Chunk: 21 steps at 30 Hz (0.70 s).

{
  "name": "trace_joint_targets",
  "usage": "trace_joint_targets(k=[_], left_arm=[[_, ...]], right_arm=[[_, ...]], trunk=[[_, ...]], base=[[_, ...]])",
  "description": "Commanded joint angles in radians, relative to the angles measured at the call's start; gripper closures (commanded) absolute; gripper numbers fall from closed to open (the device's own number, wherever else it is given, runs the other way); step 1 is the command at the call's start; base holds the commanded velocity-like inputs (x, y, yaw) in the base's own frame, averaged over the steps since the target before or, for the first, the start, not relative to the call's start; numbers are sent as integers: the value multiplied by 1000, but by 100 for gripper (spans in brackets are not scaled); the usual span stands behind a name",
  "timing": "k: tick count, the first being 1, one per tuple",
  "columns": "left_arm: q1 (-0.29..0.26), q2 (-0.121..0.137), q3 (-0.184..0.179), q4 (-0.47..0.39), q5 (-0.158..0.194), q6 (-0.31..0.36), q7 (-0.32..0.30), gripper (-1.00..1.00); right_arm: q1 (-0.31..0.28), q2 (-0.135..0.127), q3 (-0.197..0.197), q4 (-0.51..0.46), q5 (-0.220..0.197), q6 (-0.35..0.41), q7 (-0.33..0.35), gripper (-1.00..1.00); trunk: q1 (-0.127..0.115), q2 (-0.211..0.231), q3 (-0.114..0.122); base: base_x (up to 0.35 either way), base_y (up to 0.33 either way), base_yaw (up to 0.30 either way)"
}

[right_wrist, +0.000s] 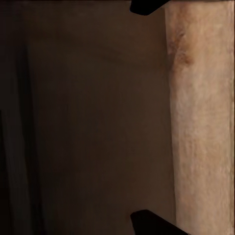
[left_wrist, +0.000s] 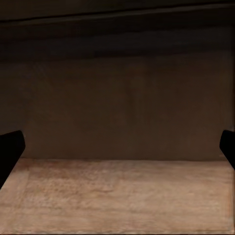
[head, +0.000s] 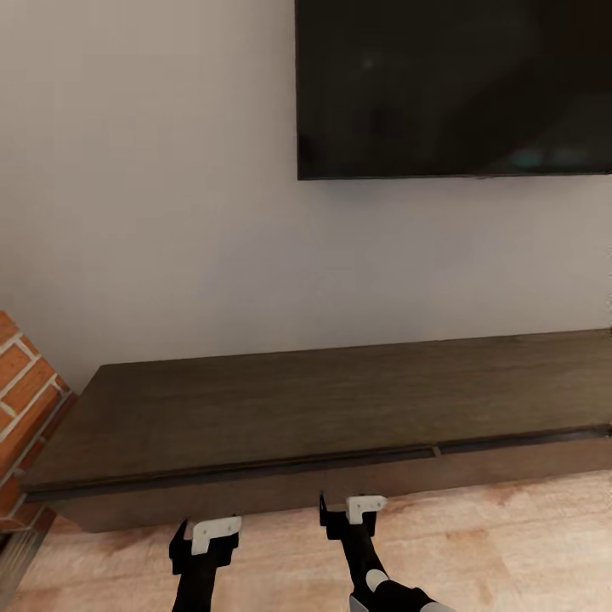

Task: Place each of the two pumpkins and all three candles from the living room inside a cabinet in the living room (use any cabinet), then make sure every cabinet is closed, and position the cauldron so it is next to a table in the living room.

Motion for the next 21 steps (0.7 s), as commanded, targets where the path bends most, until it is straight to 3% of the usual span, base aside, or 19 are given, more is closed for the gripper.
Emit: trace_joint_targets(k=[1, 16, 21], left_arm=[[-1, 1, -5, -1, 11, -7, 6, -100], [-1, 1, -5, 1, 11, -7, 6, -100], [-1, 1, -6, 1, 11, -7, 4, -100]], right_arm=[[-1, 0, 9, -1, -3, -1, -9, -100], [-1, 0, 9, -1, -4, -1, -9, -100], [-1, 0, 9, -1, -4, -1, -9, -100]], trunk=[[-1, 0, -1], [-1, 0, -1], [-1, 0, -1]], base=[[-336, 0, 0], [-337, 0, 0], [-125, 0, 0]])
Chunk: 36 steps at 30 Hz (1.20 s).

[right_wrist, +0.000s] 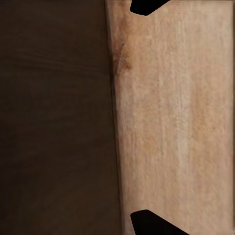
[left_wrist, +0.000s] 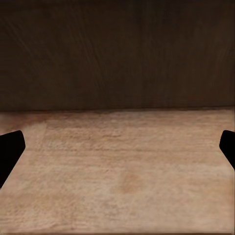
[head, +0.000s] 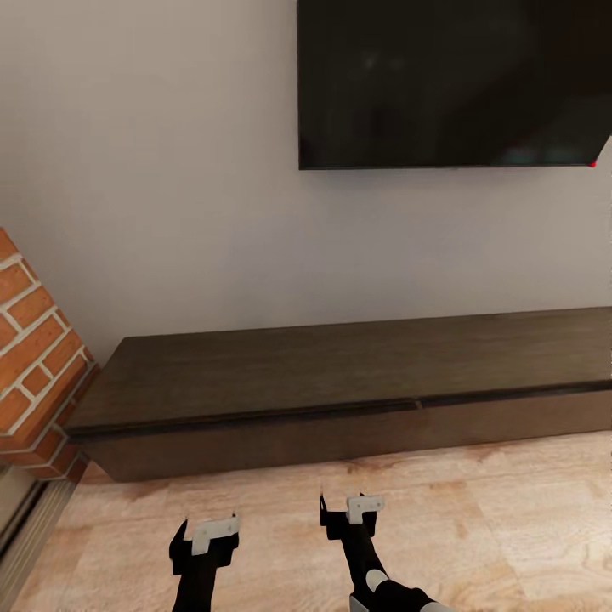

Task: Place each of the two pumpkins and all three candles from the living room inside a cabinet in the living room (use any cabinet), then make sure every cabinet is closed, and position the cauldron so it is next to a table in the living room.

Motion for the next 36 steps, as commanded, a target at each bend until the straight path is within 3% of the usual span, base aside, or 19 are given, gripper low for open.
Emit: trace_joint_targets(k=[1, 8, 28, 36], left_arm=[[-1, 1, -5, -1, 11, -7, 5, -100], [-2, 0, -5, -2, 11, -7, 5, -100], [-2, -1, -5, 1, 16, 0, 4, -100], [-2, -2, -4, 2, 18, 1, 4, -100]], right_arm=[[-1, 0, 9, -1, -3, -1, -9, -100], [-1, 0, 9, -1, -3, -1, -9, -100], [-1, -1, 9, -3, -3, -1, -12, -100], [-1, -2, 7, -10, 0, 54, -10, -100]], trunk=[[0, 0, -1], [0, 0, -1], [-77, 140, 62], [-108, 196, 87]], base=[[-27, 0, 0], [-8, 0, 0], [0, 0, 0], [0, 0, 0]])
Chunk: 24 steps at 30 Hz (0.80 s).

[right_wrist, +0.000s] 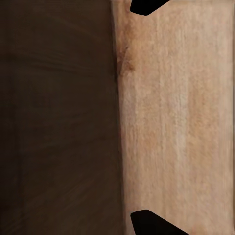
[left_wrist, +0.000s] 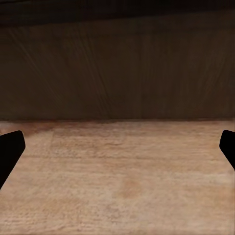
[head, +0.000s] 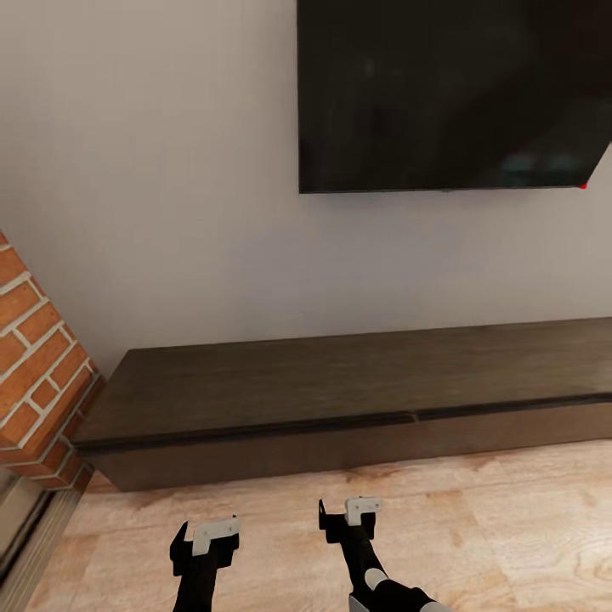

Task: Place each of the two pumpkins and all three candles from the living room inside a cabinet in the living room (use any cabinet), then make sure every cabinet is closed, and position the cauldron so it is next to a table in the living room.

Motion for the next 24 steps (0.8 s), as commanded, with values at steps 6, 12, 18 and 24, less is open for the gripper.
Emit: trace_joint_targets(k=[6, 12, 18, 24], left_arm=[[-1, 1, -5, 0, 12, -7, 5, -100], [-2, 1, -5, 0, 14, -7, 4, -100], [-1, 1, -3, 0, 13, -7, 5, -100], [-1, 1, -2, 3, 14, -7, 4, -100]], right_arm=[[-1, 0, 8, -2, -4, 1, -7, -100], [-1, 0, 8, -2, -4, 3, -7, -100], [-1, 1, 9, -2, -4, 3, -7, -100], [-1, 1, 10, -2, -4, 6, -8, -100]], trunk=[[-23, 42, 18], [-46, 84, 37], [-69, 126, 56], [-92, 168, 75]], base=[[0, 0, 0], [0, 0, 0], [0, 0, 0], [0, 0, 0]])
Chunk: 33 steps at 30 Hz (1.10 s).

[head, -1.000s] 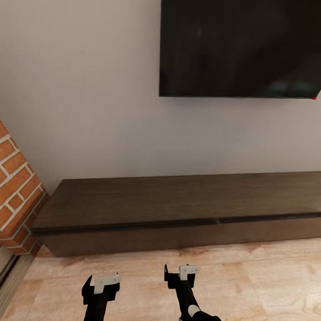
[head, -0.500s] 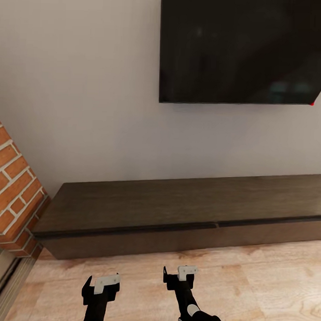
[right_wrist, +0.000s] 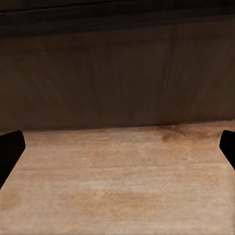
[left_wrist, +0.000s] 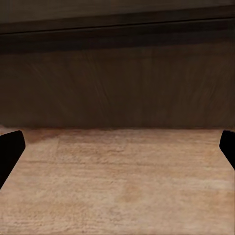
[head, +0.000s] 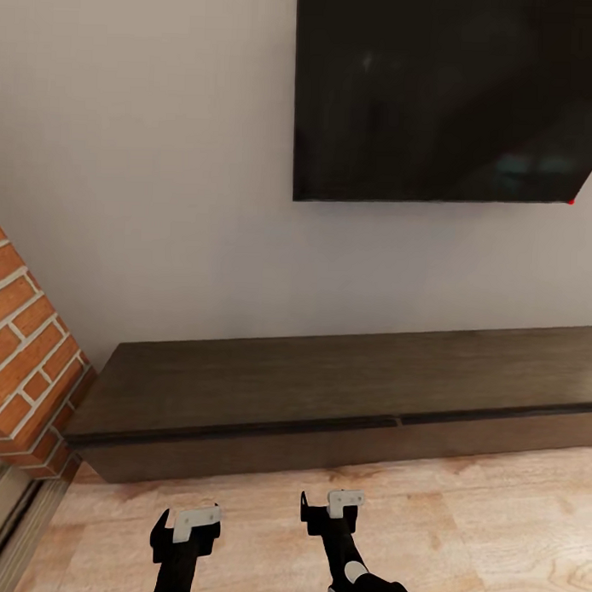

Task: Place each of the two pumpkins and all three candles from the living room inside a cabinet in the living room (use any cabinet), then make sure every cabinet is closed, and position the cauldron so it is next to a table in the living room.

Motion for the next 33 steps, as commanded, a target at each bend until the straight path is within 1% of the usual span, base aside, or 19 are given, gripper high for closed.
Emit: trace_joint_targets(k=[1, 10, 13, 19, 20, 23, 24, 25, 27, 28, 30, 31, 33], left_arm=[[-1, 1, -5, 0, 11, -7, 6, -100], [-2, 2, 1, 0, 12, -5, 6, -100], [-2, 2, 3, -1, 29, -3, 6, -100], [-2, 7, 2, -2, 108, 6, 4, -100], [-2, 9, 2, -6, 124, 25, 4, -100], [-2, 12, 8, -14, 154, 102, 4, -100], [-2, 12, 18, -15, 172, 129, 4, -100], [-2, 13, 24, -15, 184, 140, 4, -100], [-2, 13, 34, -13, 211, 152, 3, -100], [-2, 13, 35, -11, 219, 154, 3, -100], [-2, 13, 39, -7, 252, 158, 2, -100], [-3, 15, 40, -5, 275, 159, 1, -100], [-4, 15, 40, -3, 298, 160, -10, -100]], right_arm=[[-1, 0, 9, -1, -4, -2, -8, -100], [-1, 0, 7, 0, -9, -1, -9, -100], [-1, 0, 5, 1, -15, 7, -10, -100], [-1, 0, 0, -1, -19, 85, -12, -100], [-1, 0, -1, -1, -20, 103, -13, -100], [-1, 0, -1, -1, -20, 128, -14, -100], [-1, 0, -1, -1, -20, 133, -14, -100], [-1, 0, -1, -1, -20, 135, -14, -100], [-1, 0, 0, -1, -20, 137, -14, -100], [-1, 0, 1, -1, -20, 137, -14, -100], [-1, 0, 0, 0, -21, 139, -14, -100], [-1, 0, 0, 0, -21, 146, -14, -100], [-1, 1, -1, 2, -21, 167, -14, -100]], trunk=[[-4, 7, 2], [-39, 70, 31], [-50, 91, 40], [-73, 133, 59], [-77, 140, 62], [-88, 161, 71], [-92, 168, 75], [-96, 175, 78], [-104, 189, 84], [-108, 196, 87], [-115, 210, 93], [-119, 217, 96], [-127, 231, 103]], base=[[0, 0, 0], [0, 0, 0], [0, 0, 0], [0, 0, 0], [0, 0, 0], [0, 0, 0], [0, 0, 0], [0, 0, 0], [0, 0, 0], [0, 0, 0], [0, 0, 0], [0, 0, 0], [0, 0, 0]])
